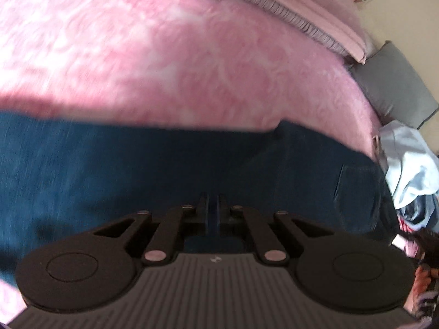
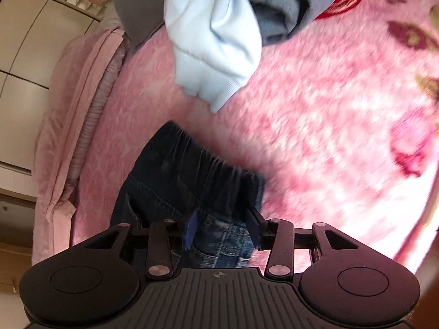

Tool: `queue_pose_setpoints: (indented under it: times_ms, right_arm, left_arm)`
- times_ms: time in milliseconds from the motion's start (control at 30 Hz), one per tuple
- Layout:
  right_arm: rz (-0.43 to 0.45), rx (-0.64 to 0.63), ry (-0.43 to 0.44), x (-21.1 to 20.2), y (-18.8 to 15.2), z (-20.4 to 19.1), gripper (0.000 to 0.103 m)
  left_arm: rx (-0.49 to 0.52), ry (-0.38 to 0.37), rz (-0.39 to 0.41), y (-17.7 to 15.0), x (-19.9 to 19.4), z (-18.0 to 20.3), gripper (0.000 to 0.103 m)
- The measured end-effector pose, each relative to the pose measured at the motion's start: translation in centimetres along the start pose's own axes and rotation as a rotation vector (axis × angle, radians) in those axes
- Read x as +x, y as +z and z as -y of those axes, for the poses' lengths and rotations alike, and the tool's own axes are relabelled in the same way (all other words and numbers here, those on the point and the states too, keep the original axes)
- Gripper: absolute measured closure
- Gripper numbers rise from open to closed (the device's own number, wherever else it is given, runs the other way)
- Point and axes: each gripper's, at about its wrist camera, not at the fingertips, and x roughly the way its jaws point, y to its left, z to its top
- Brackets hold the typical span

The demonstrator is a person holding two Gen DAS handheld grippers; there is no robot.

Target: Fold clothes

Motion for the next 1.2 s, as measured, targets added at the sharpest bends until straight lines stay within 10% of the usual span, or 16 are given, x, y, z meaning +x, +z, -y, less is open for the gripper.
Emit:
queue_pose_setpoints:
  times_ms: [33, 200, 400, 467, 567, 700, 1067, 1200]
  right_arm:
    - [0.007, -0.023, -0.013, 0.1, -0.2, -0.3, 0.084]
    - [0.105, -0.286, -0.07, -3.0, -1.7, -3.9, 0.088]
    - [0.108, -0.279, -0.164, -0.6, -3.1, -2.0, 0.088]
    - [0.102, -0.262, -0.183, -0.1, -3.2, -1.8, 0.085]
    - [0.109, -0.254, -0.276, -1.2, -3.1, -2.2, 0.047]
    - [0.197, -0.463, -0.322, -3.4, -5.4, -6.3, 0.046]
    - [0.045, -1.082, -0.315, 3.0, -14.2, -7.9, 0.046]
    - [0.059, -1.064, -0.289, 2.7, -15.4, -9.2, 0.046]
  left_arm:
    - [-0.001, 0.005, -0.011, -0.5, -0.1, -0.3, 0.102]
    - [0.006, 0.015, -0.018, -1.8, -0.9, -1.5, 0.102]
    - [-0.032, 0.062, -0.016, -2.9, -1.4, -3.2, 0.102]
    - [-0.035, 0.07, -0.009, -3.2, -1.9, -3.7, 0.102]
    - [-0.033, 0.083, 0.002, -3.7, -2.8, -4.1, 0.102]
    - [0.005, 0.076, 0.034, -4.4, -4.3, -3.3, 0.102]
    - [0.143, 0.106, 0.046, -6.6, -3.5, -4.0, 0.101]
    - [0.097, 0.132, 0.133, -7.0, -6.1, -6.5, 0.1]
